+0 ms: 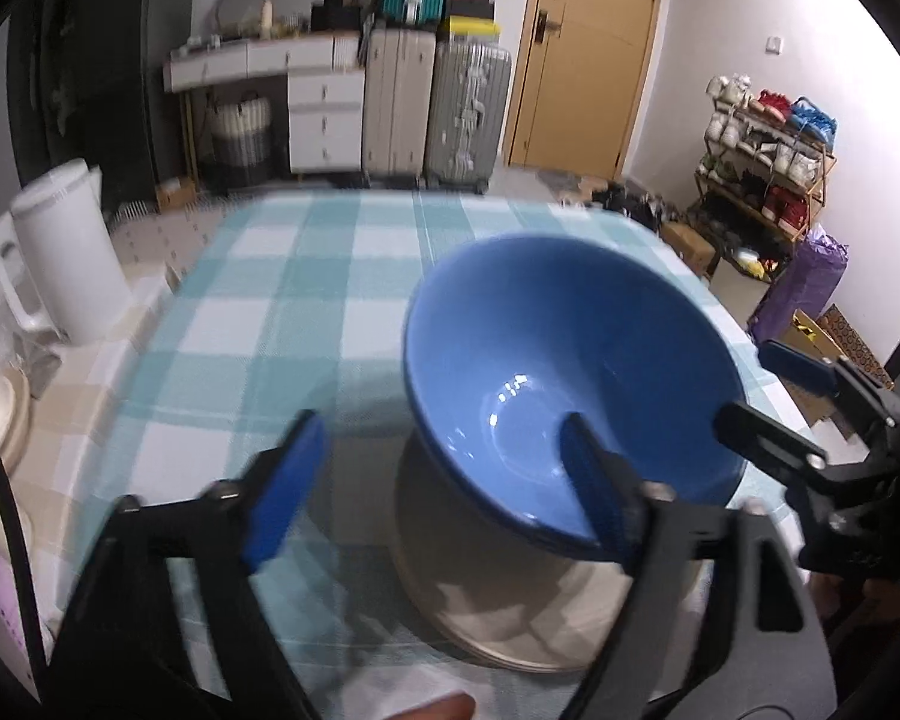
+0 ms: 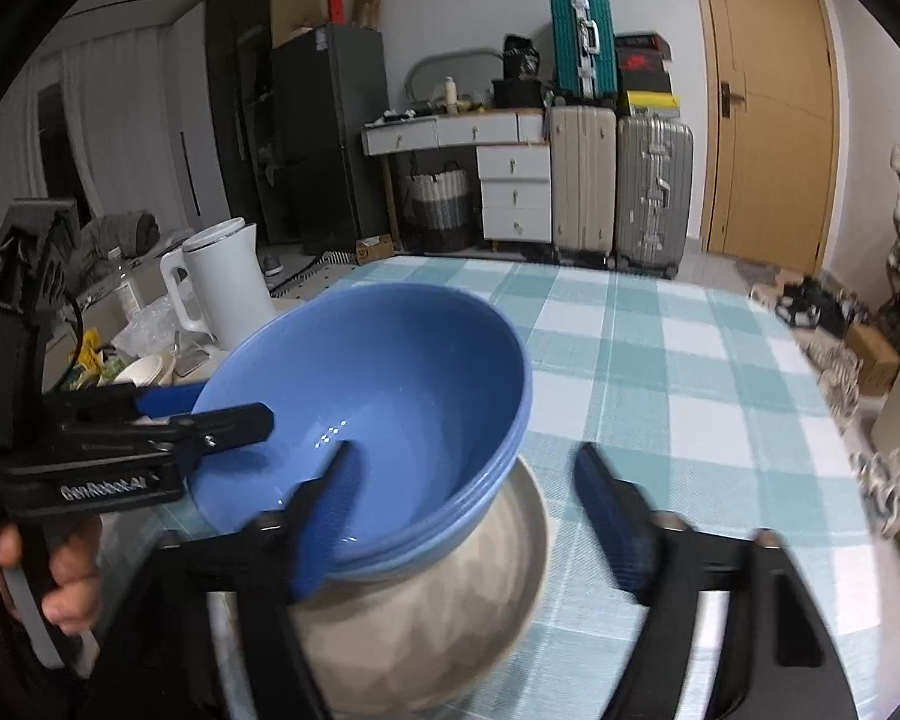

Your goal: Organize plates and bowls

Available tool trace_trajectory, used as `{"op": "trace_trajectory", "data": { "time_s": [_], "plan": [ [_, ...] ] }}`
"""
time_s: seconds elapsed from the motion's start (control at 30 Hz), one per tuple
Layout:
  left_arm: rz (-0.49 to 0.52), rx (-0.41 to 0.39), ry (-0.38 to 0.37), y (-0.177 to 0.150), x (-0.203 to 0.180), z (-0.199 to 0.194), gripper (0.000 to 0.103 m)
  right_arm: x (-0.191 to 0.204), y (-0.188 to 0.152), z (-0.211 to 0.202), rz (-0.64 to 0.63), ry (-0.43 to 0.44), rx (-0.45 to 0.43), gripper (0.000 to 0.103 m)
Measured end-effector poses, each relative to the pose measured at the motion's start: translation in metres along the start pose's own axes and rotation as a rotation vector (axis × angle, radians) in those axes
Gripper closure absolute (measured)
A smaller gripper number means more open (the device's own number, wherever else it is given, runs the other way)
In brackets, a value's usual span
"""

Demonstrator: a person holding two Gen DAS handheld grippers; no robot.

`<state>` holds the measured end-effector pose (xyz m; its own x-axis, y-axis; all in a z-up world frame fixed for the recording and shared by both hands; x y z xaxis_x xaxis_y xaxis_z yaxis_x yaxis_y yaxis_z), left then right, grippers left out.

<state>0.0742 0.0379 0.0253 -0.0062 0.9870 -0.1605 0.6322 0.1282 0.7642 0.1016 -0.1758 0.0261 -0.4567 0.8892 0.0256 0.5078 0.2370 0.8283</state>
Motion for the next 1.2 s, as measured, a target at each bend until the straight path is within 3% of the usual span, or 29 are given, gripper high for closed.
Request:
{"op": "trace_trajectory", "data": {
  "time_s": [0.07, 0.1, 0.17, 0.27, 0.57, 0.83, 1.07, 1.2],
  "plan": [
    [0.031, -0.048, 0.007, 0.000, 0.002, -0.010, 0.015, -0.003, -0.001, -0.008, -0.013, -0.003, -0.024, 0.010],
    [0.049, -0.072, 0.012, -0.001, 0.004, -0.014, 0.001, -0.006, -0.003, -0.012, -0.018, -0.001, -0.034, 0.009],
    [0.073, -0.119, 0.015, -0.003, 0.006, -0.023, 0.001, -0.011, -0.007, -0.017, -0.020, 0.015, -0.047, 0.001],
    [0.078, -0.184, -0.011, -0.008, 0.012, -0.032, 0.001, -0.020, -0.012, -0.026, -0.014, 0.042, -0.083, 0.001],
    [0.092, -0.195, -0.138, -0.037, 0.024, -0.032, 0.001, -0.040, -0.034, -0.033, -0.010, 0.092, -0.119, 0.001],
    [0.159, -0.235, -0.121, -0.055, 0.029, -0.046, 0.001, -0.037, -0.045, -0.052, -0.028, 0.159, -0.189, 0.001],
    [0.150, -0.252, -0.148, -0.068, 0.039, -0.052, 0.001, -0.035, -0.057, -0.061, -0.030, 0.219, -0.209, 0.001],
    [0.147, -0.255, -0.131, -0.075, 0.043, -0.053, 0.001, -0.033, -0.061, -0.064, -0.037, 0.208, -0.231, 0.001]
  ]
}}
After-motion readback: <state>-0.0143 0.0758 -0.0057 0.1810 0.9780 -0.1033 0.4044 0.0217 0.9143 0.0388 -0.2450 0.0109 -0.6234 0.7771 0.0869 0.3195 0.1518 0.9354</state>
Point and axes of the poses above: each gripper's, at about its wrist camera, not at the fingertips, and z roughly the way its jaws point, x to its left, y to its top, the point moved 5 cm from there along z, roughly the way its jaws point, and after that the axes turned 5 degrees about -y, right-handed, at the moved point
